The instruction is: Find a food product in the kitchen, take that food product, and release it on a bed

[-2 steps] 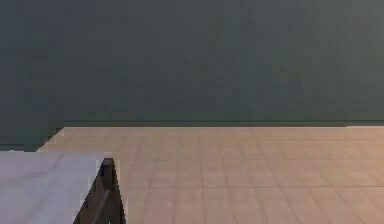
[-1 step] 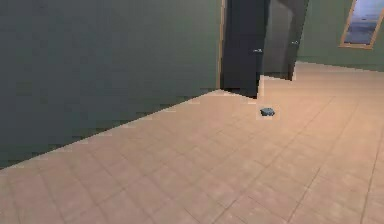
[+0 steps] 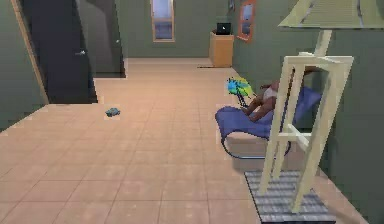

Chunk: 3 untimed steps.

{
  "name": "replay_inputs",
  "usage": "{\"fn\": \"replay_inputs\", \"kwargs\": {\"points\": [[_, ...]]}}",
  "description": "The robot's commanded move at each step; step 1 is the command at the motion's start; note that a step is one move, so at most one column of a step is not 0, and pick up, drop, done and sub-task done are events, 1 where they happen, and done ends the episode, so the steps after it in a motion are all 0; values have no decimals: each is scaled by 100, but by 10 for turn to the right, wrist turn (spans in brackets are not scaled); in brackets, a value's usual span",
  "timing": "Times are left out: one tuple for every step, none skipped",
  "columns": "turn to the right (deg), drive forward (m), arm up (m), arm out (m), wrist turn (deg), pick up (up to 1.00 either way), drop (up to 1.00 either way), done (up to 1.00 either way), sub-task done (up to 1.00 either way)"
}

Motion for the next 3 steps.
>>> {"fn": "replay_inputs", "kwargs": {"points": [[330, 0, 0, 0, 0, 0, 0, 0, 0], [-450, 0, 0, 0, 0, 0, 0, 0, 0], [-450, 0, 0, 0, 0, 0, 0, 0, 0]]}}
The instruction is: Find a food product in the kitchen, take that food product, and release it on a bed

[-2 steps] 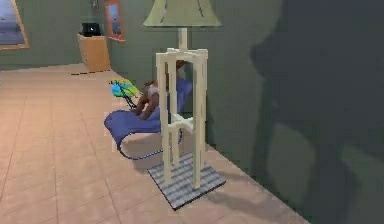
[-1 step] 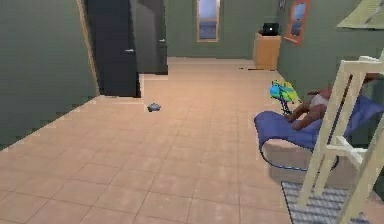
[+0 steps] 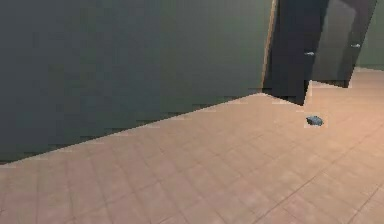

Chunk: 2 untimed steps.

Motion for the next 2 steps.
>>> {"fn": "replay_inputs", "kwargs": {"points": [[-450, 0, 0, 0, 0, 0, 0, 0, 0], [-360, 0, 0, 0, 0, 0, 0, 0, 0]]}}
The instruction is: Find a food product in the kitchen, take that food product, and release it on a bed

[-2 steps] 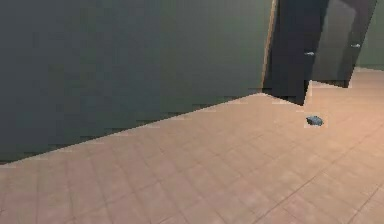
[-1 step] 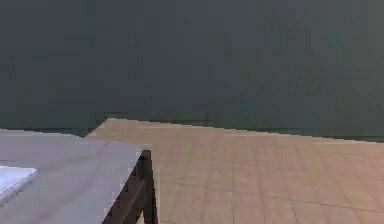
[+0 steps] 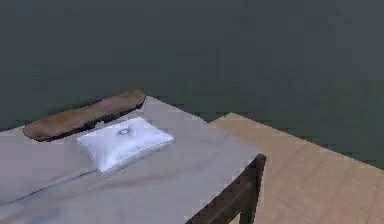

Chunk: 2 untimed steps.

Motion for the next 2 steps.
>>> {"fn": "replay_inputs", "kwargs": {"points": [[-450, 0, 0, 0, 0, 0, 0, 0, 0], [-450, 0, 0, 0, 0, 0, 0, 0, 0]]}}
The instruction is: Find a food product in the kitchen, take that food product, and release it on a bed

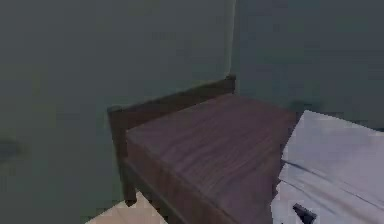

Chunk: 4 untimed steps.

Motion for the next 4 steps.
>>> {"fn": "replay_inputs", "kwargs": {"points": [[-450, 0, 0, 0, 0, 0, 0, 0, 0], [-420, 0, 0, 0, 0, 0, 0, 0, 0], [450, 0, 0, 0, 0, 0, 0, 0, 0], [450, 0, 0, 0, 0, 0, 0, 0, 0]]}}
